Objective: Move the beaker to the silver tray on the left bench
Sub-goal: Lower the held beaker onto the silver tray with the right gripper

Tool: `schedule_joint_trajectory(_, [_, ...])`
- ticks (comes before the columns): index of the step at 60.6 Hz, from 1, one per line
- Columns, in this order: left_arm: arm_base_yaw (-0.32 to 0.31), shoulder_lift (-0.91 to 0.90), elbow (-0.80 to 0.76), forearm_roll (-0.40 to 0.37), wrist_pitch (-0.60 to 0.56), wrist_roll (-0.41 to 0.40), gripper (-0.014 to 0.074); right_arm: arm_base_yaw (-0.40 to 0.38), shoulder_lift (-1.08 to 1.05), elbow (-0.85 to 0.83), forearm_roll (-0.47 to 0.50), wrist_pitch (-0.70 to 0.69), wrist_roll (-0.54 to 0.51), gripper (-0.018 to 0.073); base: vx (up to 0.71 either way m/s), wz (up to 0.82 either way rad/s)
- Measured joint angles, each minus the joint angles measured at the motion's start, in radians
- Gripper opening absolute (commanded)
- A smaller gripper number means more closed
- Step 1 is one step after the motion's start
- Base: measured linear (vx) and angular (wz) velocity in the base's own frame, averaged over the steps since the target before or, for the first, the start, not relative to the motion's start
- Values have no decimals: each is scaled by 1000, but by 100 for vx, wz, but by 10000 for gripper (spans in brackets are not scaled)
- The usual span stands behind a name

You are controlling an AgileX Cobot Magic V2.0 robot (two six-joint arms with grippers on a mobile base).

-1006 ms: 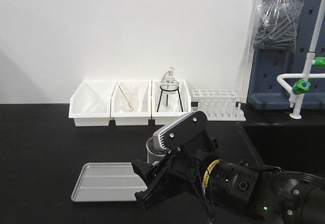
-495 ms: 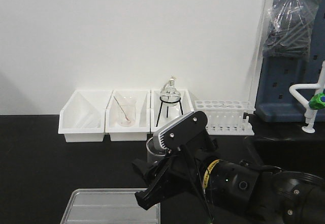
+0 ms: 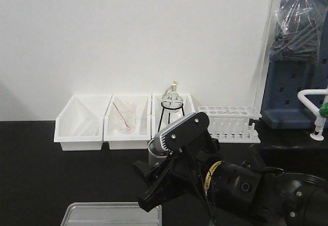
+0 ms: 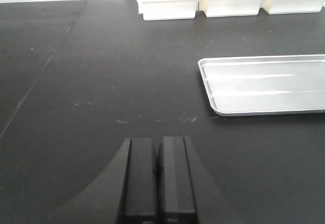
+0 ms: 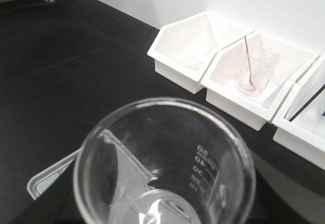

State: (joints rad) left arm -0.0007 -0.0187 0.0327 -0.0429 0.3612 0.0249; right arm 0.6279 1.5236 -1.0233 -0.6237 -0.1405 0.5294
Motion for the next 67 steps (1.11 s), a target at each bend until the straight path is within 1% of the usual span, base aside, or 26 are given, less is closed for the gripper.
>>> schedule_joint_trajectory(22, [0, 0, 0, 0, 0, 0, 1, 0, 0, 0, 0, -11, 0, -11, 0, 0])
schedule_joint_trajectory(32, [0, 0, 0, 0, 0, 0, 1, -4, 28, -2, 0, -80, -1, -11, 0, 0])
schedule_joint_trajectory(38, [0, 0, 0, 0, 0, 0, 1, -9, 90, -3, -1, -147, -1, -11, 0, 0])
schedule_joint_trajectory(45, [0, 0, 0, 0, 0, 0, 1, -9, 194, -7, -2, -221, -30, -11, 0, 0])
schedule_joint_trajectory(53, [0, 0, 0, 0, 0, 0, 1, -10, 324, -66, -4, -232, -68, -11, 0, 0])
schedule_joint_trajectory(67, [0, 0, 0, 0, 0, 0, 1, -10, 518, -235, -4, -244, -77, -11, 0, 0])
